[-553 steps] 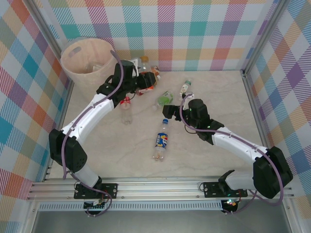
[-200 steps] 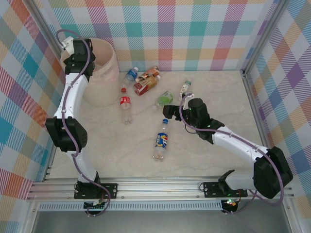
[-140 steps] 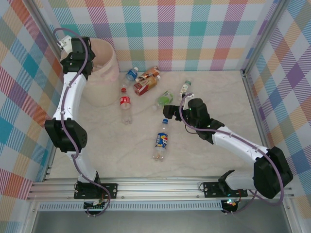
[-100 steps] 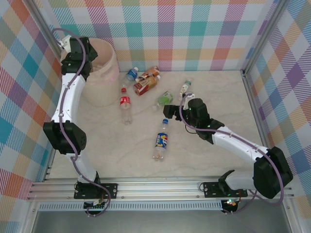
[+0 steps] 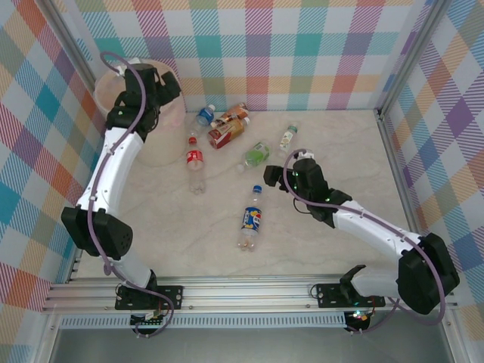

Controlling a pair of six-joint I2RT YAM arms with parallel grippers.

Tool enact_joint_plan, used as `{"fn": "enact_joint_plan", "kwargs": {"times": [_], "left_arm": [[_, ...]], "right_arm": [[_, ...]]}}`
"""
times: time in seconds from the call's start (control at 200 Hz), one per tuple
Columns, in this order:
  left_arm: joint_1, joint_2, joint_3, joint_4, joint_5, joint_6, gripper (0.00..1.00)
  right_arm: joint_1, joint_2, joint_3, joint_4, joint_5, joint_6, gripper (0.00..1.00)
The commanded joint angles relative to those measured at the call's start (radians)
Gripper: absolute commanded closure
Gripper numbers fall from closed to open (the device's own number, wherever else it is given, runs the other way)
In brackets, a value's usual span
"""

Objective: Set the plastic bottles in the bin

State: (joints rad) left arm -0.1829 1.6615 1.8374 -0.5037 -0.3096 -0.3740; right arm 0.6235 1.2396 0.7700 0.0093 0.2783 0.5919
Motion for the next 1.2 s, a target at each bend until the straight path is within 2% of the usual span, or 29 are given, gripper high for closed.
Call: {"fn": "enact_joint_plan", "kwargs": {"times": [0.0,0.15,0.285,0.365,0.455,0.555,0.66,0.8,0.94,1.04,1.195], "left_arm": [[-0.024,-0.07,-0.067,0.043,0.057,-0.015,0.0],[-0.058,-0.144,-0.203,0.084,0.117,-0.078,0.0],[-0.088,-0.196,-0.307,0.09,0.125,-0.125,0.0],[-0.091,-0.222,-0.368,0.087,0.128,-0.159,0.0],[-0.091,-0.236,-0.417,0.087,0.134,-0.175,0.0],[-0.092,-0.239,-0.433,0.04,0.128,-0.172,0.0],[-0.091,-0.259,-0.455,0.009,0.107,-0.163,0.0],[-0.091,-0.296,-0.503,0.009,0.074,-0.161,0.0],[-0.092,-0.306,-0.521,0.005,0.057,-0.162,0.0],[-0.091,-0.305,-0.522,0.004,0.065,-0.164,0.0],[-0.091,-0.298,-0.527,-0.001,0.063,-0.164,0.0]], "right_arm": [[0.005,-0.032,-0.028,-0.08,0.03,-0.032,0.0],[0.005,-0.055,-0.034,-0.139,0.0,-0.028,0.0],[0.014,-0.038,-0.038,-0.152,-0.109,0.027,0.0],[0.045,-0.005,-0.039,-0.145,-0.161,0.056,0.0],[0.12,0.066,-0.008,-0.175,-0.188,-0.025,0.0],[0.212,0.156,0.07,-0.265,-0.189,-0.123,0.0],[0.257,0.223,0.111,-0.311,-0.177,-0.12,0.0],[0.262,0.291,0.144,-0.341,-0.174,-0.1,0.0],[0.261,0.402,0.223,-0.383,-0.221,-0.103,0.0],[0.261,0.437,0.259,-0.38,-0.182,-0.088,0.0],[0.26,0.501,0.322,-0.4,-0.114,-0.02,0.13]]}}
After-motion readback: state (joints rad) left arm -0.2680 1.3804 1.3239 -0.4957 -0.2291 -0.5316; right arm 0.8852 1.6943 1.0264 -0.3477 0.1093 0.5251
